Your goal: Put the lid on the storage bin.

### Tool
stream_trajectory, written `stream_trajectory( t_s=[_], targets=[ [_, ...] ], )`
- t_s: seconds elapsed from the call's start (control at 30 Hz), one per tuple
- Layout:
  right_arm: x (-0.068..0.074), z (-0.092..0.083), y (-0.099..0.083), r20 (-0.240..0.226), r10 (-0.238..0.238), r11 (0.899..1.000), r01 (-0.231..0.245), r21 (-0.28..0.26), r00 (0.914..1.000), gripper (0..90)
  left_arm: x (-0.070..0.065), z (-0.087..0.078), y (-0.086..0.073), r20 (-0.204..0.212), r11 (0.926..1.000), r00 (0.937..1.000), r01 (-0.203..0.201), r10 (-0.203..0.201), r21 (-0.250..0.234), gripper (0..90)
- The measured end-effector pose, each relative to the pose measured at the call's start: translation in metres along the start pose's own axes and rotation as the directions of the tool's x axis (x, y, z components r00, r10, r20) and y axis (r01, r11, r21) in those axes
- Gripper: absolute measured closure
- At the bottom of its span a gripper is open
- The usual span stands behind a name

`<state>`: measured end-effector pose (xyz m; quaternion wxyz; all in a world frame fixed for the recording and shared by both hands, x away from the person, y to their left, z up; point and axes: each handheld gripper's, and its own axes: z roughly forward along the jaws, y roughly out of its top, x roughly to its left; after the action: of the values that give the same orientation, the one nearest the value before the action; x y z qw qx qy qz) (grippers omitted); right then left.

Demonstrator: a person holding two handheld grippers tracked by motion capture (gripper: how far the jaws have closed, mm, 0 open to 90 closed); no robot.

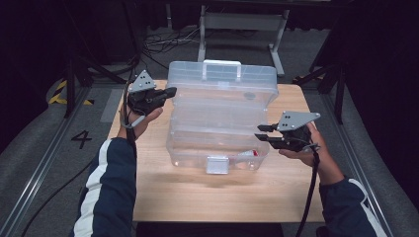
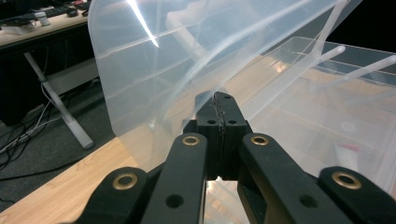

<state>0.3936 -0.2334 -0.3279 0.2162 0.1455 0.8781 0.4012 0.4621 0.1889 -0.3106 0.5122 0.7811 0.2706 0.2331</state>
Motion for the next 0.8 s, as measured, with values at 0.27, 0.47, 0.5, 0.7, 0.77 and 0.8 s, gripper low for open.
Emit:
stream_trajectory(
  t_s=[0.27,0.47,0.5,0.7,0.77,0.8],
  targets=[
    [-0.007,-0.015,-0.011,0.021,0.044,0.999,-0.044,-0.019,0.9988,68.0,-0.004,-0.006,-0.003,-0.010,0.9998,0.9998,-0.018,0.018,-0.001,90.0],
    [-0.012,-0.022,-0.020,0.049,0.069,0.997,-0.068,-0.020,0.9964,66.6,-0.006,-0.005,-0.008,-0.008,0.9997,0.9997,-0.025,0.025,0.009,90.0],
    [-0.013,-0.023,-0.022,0.055,0.078,0.997,-0.077,-0.018,0.9955,66.2,-0.007,-0.004,-0.009,-0.001,0.9998,0.9998,-0.020,0.020,0.009,90.0],
    [-0.016,-0.023,-0.033,0.068,0.108,0.994,-0.108,-0.005,0.9918,61.0,-0.008,-0.002,-0.012,0.000,0.9998,0.9998,-0.020,0.020,0.005,90.0],
    [-0.017,-0.022,-0.036,0.078,0.118,0.993,-0.118,0.002,0.9900,60.0,-0.009,-0.001,-0.013,-0.005,0.9998,0.9998,-0.018,0.018,0.005,90.0],
    [-0.017,-0.022,-0.037,0.084,0.118,0.993,-0.119,0.004,0.9895,59.6,-0.010,0.000,-0.014,-0.002,0.9999,0.9999,-0.010,0.010,-0.004,90.0]
  ],
)
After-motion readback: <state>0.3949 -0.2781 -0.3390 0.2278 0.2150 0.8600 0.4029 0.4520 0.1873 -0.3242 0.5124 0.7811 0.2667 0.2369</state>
